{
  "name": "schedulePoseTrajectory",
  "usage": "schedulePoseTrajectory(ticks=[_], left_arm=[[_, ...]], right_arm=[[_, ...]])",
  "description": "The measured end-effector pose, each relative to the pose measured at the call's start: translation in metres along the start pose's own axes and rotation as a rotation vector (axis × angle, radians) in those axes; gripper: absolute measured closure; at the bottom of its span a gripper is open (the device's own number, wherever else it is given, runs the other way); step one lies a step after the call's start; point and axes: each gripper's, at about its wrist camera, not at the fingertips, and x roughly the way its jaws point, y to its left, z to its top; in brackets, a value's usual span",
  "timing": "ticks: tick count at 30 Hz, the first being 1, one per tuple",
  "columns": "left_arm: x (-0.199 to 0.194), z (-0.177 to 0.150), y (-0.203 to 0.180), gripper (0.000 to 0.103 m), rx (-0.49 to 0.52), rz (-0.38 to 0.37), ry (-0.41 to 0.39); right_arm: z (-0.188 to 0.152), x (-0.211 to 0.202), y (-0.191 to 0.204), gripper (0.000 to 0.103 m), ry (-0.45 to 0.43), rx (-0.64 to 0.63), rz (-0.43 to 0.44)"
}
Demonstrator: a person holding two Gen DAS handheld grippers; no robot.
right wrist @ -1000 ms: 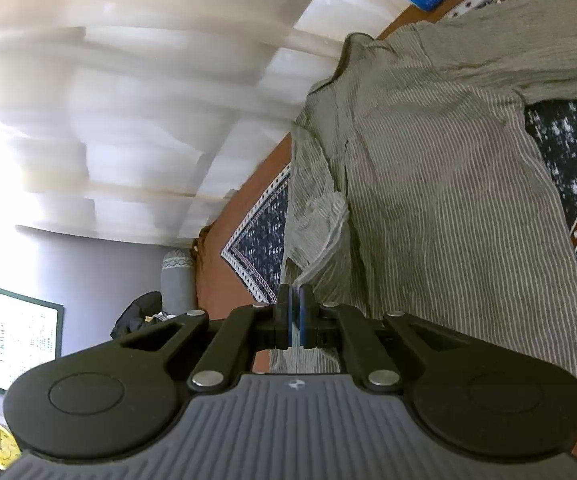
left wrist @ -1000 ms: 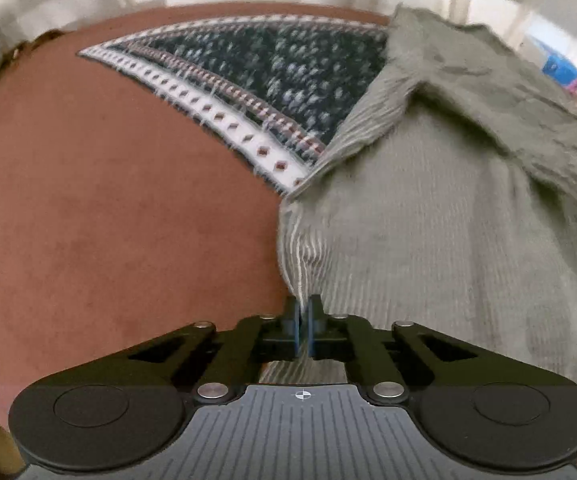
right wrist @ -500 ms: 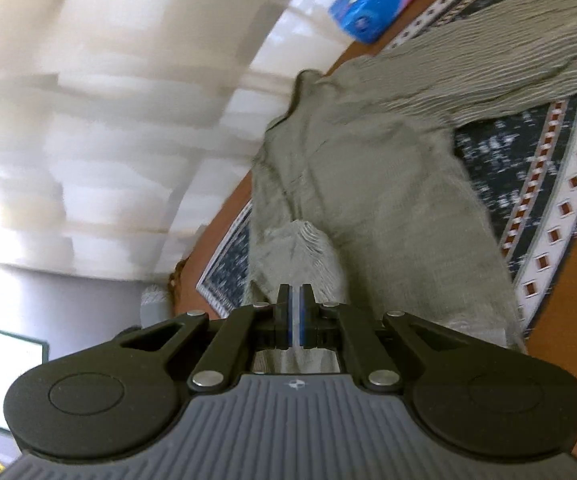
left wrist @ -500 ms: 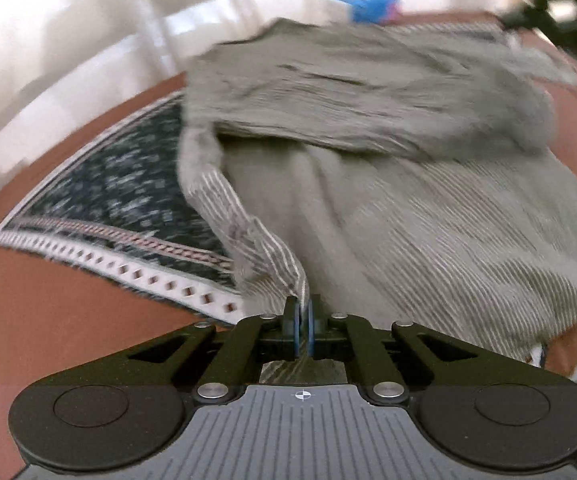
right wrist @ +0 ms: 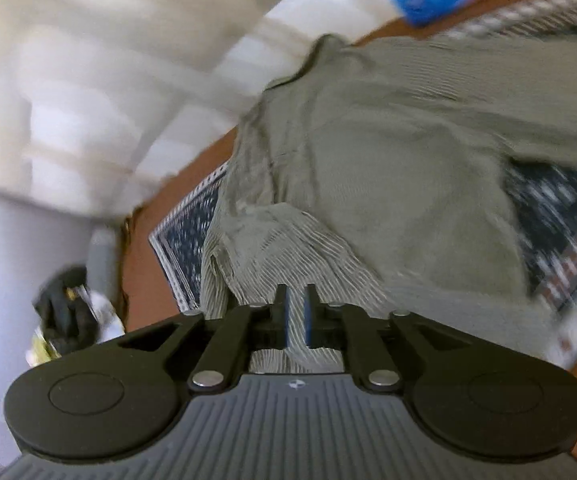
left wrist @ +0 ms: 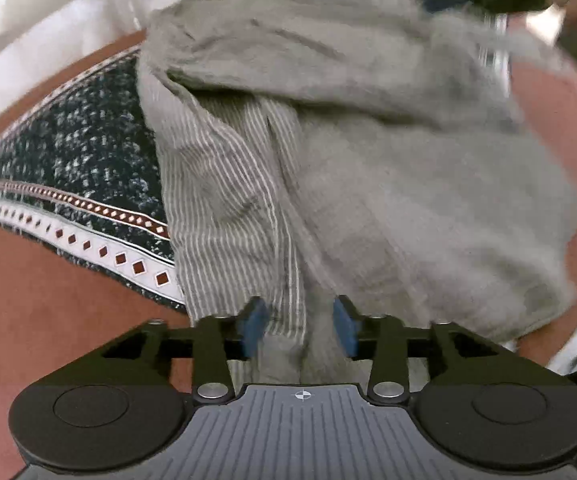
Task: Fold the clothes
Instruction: 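Open both grippers and release the folded side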
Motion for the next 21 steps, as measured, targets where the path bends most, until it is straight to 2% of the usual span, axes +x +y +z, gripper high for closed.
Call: schedulePoseTrajectory(ticks=[1,2,3,5,8,11,17,21], left_arm=[[-0.011,-0.001,0.005,0.04,-0.034,-0.003,-0.019],[-0.021,-0.002,0.009,0.035,-0.067,-0.006,-0.038],[-0.032,-0.005,0.015,0.035,-0.101,-0.005,-0.055],[-0.043,-0.012,0.029,0.032,-0.161,0.024,-0.073],[-0.037,-0.023,0.051,0.033,-0.275,0.079,-0.047],[-0.021,-0.028,0.063,0.037,-0.366,0.054,-0.028],[-0.002,-0.026,0.064,0.038,-0.375,0.014,-0.024],[0.005,-0.028,0.065,0.038,-0.363,-0.017,-0.017]], right_arm=[[0.006,0.009,0.008,0.076,0.008,-0.04,-0.007],[0.013,0.019,0.019,0.065,0.019,-0.085,-0.012],[0.02,0.028,0.028,0.062,0.031,-0.125,-0.016],[0.031,0.046,0.046,0.062,0.057,-0.213,-0.021],[0.045,0.073,0.07,0.062,0.084,-0.309,-0.029],[0.061,0.097,0.088,0.062,0.085,-0.385,-0.04],[0.096,0.15,0.114,0.057,0.036,-0.49,-0.107],[0.113,0.191,0.118,0.055,0.06,-0.516,-0.167]])
